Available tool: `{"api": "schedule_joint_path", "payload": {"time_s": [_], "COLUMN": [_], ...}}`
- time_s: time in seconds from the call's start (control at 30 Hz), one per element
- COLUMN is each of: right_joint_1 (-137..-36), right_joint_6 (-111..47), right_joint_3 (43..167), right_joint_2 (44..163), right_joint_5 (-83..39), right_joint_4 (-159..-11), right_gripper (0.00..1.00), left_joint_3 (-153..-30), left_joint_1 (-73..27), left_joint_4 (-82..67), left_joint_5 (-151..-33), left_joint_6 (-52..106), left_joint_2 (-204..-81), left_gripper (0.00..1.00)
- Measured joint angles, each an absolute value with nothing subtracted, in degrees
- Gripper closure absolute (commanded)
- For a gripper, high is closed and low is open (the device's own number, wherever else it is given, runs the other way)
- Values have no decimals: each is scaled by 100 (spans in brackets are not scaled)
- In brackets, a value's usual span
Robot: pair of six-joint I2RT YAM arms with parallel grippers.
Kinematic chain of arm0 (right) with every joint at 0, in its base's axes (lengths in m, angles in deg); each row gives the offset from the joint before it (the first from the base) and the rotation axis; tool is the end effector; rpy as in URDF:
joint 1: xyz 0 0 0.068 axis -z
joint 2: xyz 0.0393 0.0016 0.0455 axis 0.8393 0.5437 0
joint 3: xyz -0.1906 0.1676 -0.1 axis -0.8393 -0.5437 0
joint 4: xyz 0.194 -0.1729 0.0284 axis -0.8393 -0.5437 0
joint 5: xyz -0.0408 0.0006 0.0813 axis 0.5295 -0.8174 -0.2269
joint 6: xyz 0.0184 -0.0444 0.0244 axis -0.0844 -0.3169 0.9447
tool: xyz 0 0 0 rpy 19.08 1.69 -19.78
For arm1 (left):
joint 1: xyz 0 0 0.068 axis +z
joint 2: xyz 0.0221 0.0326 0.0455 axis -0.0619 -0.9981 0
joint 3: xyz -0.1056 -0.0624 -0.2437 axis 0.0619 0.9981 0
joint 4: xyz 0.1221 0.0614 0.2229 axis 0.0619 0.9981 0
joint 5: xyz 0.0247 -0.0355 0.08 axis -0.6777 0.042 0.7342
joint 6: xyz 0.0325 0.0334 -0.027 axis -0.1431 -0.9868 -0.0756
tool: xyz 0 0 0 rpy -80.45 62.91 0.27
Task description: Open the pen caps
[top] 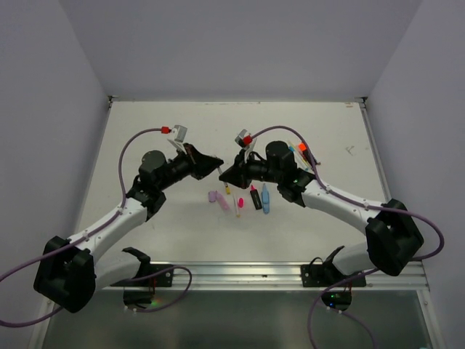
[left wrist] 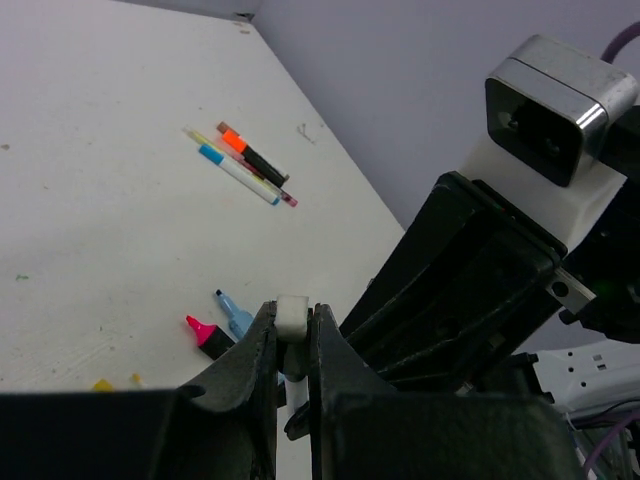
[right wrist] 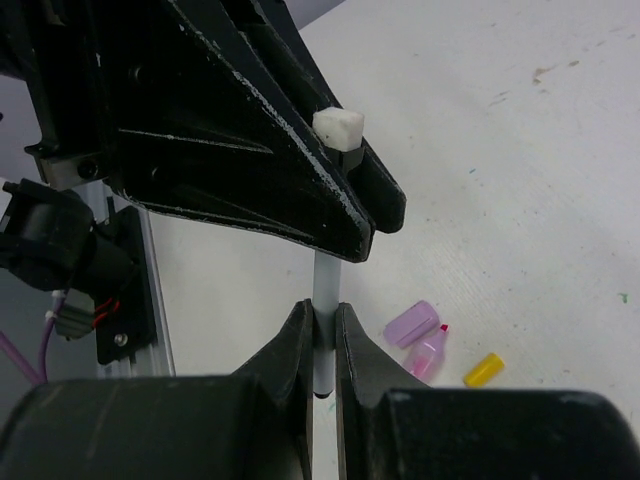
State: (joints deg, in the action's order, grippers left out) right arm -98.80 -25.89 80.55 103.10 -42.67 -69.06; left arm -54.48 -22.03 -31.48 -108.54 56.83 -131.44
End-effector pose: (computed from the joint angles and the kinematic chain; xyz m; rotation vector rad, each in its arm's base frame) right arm 0.2292 0.2271 0.2775 -0.8411 1.7542 1.1061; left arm 0.2231 -0.1234 0.2812 0.1288 1.7591 -1.2223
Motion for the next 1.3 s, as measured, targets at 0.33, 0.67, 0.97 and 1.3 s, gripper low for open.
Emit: {"api": "schedule_joint_path", "payload": {"time_s": [0.33,0.67,0.97,1.3], "right_joint_1": [-9797,-9886,-9969,-9869], "right_joint_6": [-2839,-2932,-2924,-2633], "right_joint_3": [7924,7565,7078,7028], "right_joint_2": [10170,10058,10380,10325], "right_joint_5": [-4722,-4016,-3588,-2880], "right_joint_4": [-6672,-6313,-7605,-8261], "right_gripper": [100,100,100,100], "left_joint_3": [-5288,-5292,-5638,-6589], "left_joint_1": [-1965,-2142,-2090,-2120], "left_joint_4": [-4114,-3705,-4166,-4000], "left_joint_5": [-11706,-10775,-8338,-8218], "left_joint_6": [5873,6043,5976,5834], "left_joint_2": [-13244,-13222,-12785,-13633], "left_gripper": [100,100,100,100]}}
